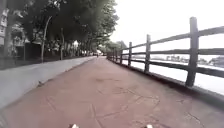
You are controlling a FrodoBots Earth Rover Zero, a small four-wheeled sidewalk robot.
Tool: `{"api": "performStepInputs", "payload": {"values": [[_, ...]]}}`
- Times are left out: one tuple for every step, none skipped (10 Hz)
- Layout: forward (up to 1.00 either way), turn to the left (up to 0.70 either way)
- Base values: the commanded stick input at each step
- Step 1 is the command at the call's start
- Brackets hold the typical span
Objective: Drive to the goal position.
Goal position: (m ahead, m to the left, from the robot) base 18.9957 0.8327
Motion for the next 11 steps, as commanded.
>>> {"api": "performStepInputs", "payload": {"values": [[0.85, 0.0], [0.85, 0.0], [0.85, -0.12], [0.85, -0.28], [0.85, -0.34], [0.85, -0.34], [0.85, -0.34], [0.85, 0.0], [0.85, 0.0], [0.85, 0.0], [0.85, 0.0]]}}
